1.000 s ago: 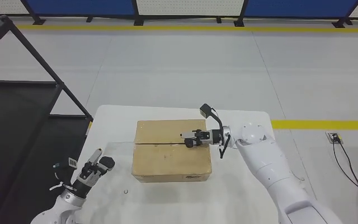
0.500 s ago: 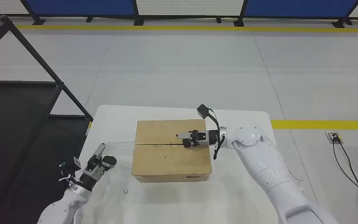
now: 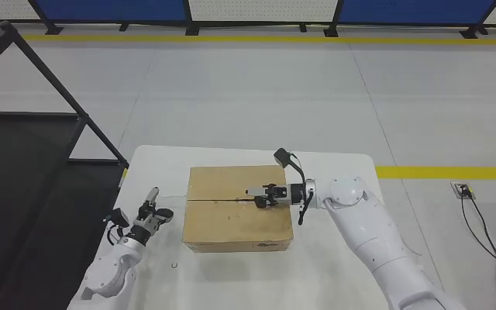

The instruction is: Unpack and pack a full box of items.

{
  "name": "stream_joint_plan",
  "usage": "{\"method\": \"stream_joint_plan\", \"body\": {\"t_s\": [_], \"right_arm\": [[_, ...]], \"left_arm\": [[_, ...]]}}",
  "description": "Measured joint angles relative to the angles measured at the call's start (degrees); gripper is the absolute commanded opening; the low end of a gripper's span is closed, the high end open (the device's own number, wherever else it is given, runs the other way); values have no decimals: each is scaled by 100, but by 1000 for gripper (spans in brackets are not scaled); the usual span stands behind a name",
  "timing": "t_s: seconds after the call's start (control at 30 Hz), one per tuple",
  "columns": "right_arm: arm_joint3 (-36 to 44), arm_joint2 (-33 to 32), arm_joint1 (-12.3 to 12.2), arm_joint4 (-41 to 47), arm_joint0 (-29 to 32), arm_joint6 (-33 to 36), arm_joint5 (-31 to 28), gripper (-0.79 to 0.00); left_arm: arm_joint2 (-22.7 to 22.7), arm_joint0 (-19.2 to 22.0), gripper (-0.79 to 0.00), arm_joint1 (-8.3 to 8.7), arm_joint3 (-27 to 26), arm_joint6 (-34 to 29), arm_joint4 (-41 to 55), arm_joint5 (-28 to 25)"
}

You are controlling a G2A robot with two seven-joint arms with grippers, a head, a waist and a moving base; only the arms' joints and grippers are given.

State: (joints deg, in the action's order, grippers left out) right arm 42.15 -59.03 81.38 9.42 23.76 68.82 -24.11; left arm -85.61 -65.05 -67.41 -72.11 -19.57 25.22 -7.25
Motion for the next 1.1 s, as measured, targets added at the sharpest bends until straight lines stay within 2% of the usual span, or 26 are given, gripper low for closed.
{"method": "stream_joint_plan", "body": {"t_s": [0.23, 0.57, 0.7, 1.1], "right_arm": [[158, -15, -49, -50, 66, -12, 71, 0], [267, -29, -104, -81, 119, -50, 151, 0], [321, -88, -144, -92, 164, -113, 168, 0], [458, -136, -204, -83, 233, -324, 414, 0]], "left_arm": [[153, 471, 0, -61, 547, -163, 242, -4], [154, 854, 0, -125, 891, -67, 533, -229], [26, 779, 0, -130, 775, 21, 687, -475], [-401, 166, 0, -88, -106, 411, 539, -818]]}}
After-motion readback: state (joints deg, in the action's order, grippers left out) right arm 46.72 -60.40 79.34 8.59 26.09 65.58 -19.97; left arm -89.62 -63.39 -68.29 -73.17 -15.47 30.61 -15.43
